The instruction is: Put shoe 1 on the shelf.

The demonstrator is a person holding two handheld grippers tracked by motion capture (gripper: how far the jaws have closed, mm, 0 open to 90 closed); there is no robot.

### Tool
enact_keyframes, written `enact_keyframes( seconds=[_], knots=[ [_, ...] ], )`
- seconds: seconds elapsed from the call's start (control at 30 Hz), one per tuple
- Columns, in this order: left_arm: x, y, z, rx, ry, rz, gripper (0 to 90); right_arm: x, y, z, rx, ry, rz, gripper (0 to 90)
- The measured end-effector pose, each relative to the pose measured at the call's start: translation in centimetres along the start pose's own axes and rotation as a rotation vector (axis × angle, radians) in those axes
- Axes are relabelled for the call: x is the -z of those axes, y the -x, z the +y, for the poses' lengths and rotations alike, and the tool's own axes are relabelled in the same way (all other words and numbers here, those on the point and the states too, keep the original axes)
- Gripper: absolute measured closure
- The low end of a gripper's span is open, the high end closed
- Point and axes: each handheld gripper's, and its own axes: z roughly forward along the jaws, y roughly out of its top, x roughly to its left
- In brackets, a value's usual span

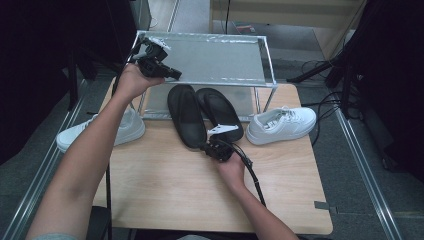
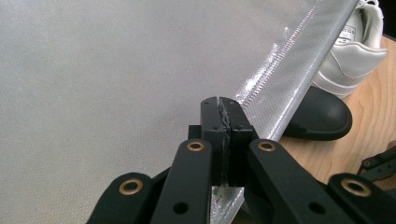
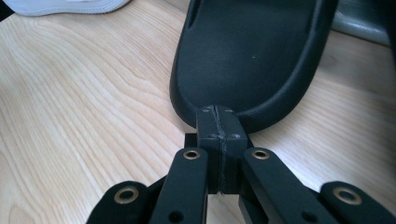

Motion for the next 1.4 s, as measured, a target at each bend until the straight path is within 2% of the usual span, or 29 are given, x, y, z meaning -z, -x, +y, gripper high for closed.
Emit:
enact_keyframes(
  seconds=[0.27, 0.67, 1.0, 1.4],
  knots=[
    [0.0, 0.0, 0.0, 0.004, 0.001, 0.001, 90.0, -0.8, -0.4, 1.3, -0.003, 0.02, -0.005, 90.0],
    [0.0, 0.0, 0.0, 0.008, -0.001, -0.001, 90.0, -2.0, 0.0, 3.8, -0.029, 0.051, -0.02, 90.0],
    [0.0, 0.0, 0.0, 0.007, -0.001, 0.003, 90.0, -4.1, 0.2, 5.3, -0.079, 0.072, -0.021, 90.0],
    [-0.1, -0.1, -0.6, 0.031, 0.039, -0.01, 89.9, -6.3, -0.2, 7.0, -0.065, 0.065, -0.034, 90.0]
  ],
)
